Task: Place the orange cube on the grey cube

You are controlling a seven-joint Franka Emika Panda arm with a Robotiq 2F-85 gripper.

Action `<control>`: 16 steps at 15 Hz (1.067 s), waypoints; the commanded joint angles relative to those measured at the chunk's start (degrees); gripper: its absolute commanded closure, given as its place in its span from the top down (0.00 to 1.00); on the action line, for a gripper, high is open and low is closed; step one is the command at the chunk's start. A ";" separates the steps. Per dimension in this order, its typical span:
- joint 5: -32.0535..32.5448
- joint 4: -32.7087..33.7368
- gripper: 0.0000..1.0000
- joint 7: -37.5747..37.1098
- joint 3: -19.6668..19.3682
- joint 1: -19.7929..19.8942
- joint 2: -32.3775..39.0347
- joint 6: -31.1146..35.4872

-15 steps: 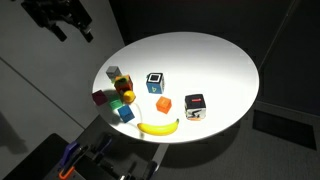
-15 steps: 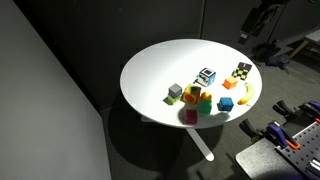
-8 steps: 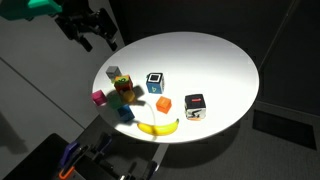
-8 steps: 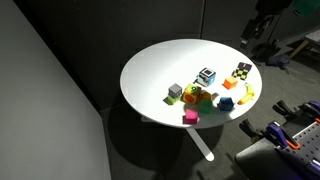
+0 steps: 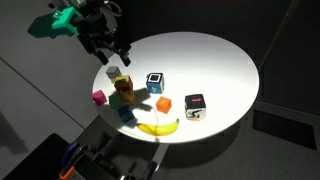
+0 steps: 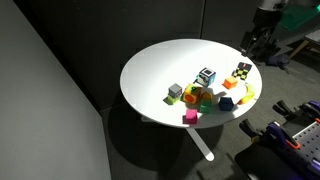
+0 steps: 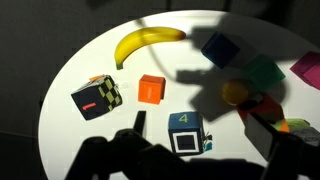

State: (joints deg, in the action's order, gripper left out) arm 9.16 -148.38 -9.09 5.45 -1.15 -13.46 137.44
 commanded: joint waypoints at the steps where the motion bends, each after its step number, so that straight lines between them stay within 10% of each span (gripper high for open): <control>1: 2.38 1.33 1.00 -4.74 0.18 1.46 2.81 -0.37; 16: -0.54 4.81 1.00 -5.28 -3.54 1.63 14.81 0.13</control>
State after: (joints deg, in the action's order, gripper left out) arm 10.05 -145.61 -15.76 2.90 0.72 -0.96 137.47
